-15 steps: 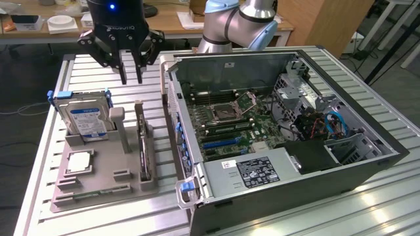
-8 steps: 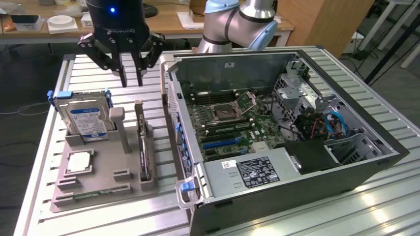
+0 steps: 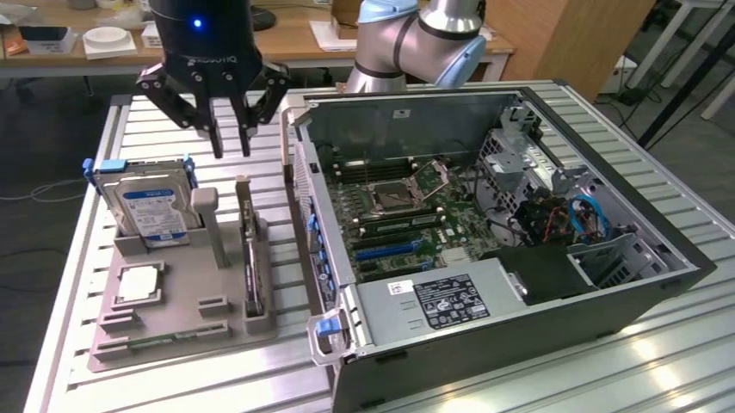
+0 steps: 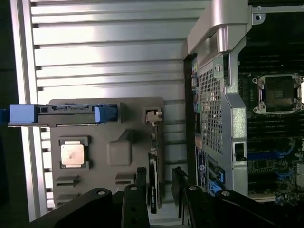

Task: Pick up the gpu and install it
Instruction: 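Pick up the gpu and move the gpu toward the slot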

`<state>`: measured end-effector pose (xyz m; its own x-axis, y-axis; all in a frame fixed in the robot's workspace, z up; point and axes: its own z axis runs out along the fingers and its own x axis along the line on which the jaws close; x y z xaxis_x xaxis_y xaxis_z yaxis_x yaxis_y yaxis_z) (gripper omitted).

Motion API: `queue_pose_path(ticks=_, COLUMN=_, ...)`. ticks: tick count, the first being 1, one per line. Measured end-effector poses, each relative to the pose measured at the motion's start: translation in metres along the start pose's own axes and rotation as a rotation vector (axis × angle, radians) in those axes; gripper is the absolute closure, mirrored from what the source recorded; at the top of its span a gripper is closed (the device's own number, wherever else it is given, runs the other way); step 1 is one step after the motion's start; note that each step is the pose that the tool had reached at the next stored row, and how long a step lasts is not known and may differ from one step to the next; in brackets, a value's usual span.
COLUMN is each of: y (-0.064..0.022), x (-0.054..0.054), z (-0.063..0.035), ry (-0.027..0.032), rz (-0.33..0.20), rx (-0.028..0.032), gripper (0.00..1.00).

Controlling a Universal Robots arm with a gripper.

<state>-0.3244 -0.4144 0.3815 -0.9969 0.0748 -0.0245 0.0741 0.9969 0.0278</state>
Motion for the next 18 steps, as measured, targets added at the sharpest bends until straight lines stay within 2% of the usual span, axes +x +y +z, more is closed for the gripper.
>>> queue_pose_path(ticks=10, y=-0.0039, x=-0.0002, z=0.0044, ry=-0.0012, rz=-0.001, rx=0.0168, gripper=0.64)
queue_pose_path(ticks=18, y=-0.0087, x=-0.0005, z=0.0087, ry=-0.002, rz=-0.001, rx=0.0249, gripper=0.64)
